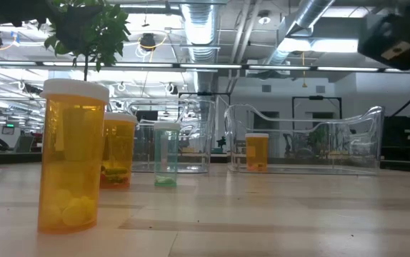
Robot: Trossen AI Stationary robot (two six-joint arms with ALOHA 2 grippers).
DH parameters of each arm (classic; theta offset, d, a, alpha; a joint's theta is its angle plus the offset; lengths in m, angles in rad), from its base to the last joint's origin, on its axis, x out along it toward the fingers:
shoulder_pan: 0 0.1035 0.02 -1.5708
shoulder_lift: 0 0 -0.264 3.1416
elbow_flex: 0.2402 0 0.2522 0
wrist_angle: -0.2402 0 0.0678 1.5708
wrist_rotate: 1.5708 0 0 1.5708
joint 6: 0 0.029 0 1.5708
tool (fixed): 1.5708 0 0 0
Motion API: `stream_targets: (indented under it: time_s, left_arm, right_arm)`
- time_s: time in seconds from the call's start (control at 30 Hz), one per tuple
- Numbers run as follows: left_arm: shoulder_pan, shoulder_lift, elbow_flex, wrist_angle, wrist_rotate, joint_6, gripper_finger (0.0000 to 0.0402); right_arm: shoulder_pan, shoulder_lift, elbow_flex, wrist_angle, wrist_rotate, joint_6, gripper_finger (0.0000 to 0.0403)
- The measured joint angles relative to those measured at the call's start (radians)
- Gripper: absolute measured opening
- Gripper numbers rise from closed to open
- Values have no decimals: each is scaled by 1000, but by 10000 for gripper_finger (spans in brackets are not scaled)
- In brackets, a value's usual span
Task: Pick and place medicine bottles into bin by pill shape (circle, oval)
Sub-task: Put the right small orange pill bottle into the right transparent bin
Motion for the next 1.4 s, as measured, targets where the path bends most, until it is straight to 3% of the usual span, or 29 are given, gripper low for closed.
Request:
stream_targets:
  time_s: [0.37,0.67,0.9,1.07,1.2,1.4]
  left_arm:
    - [0,0,0,-1,4,0,270]
    - [0,0,0,-1,5,10,270]
    - [0,0,0,-2,5,10,270]
    - [0,0,0,-8,5,10,270]
    - [0,3,0,-29,2,10,270]
    - [0,2,0,-34,0,10,270]
  right_arm:
    - [-125,-246,0,-242,98,-209,130]
    - [-397,-464,0,-342,152,-465,129]
    - [-625,-468,1,-346,139,-647,130]
    - [-749,-419,-15,-318,35,-711,134]
    - [-821,-408,-111,-295,-11,-741,134]
    - [-900,-431,-293,-86,-38,-744,135]
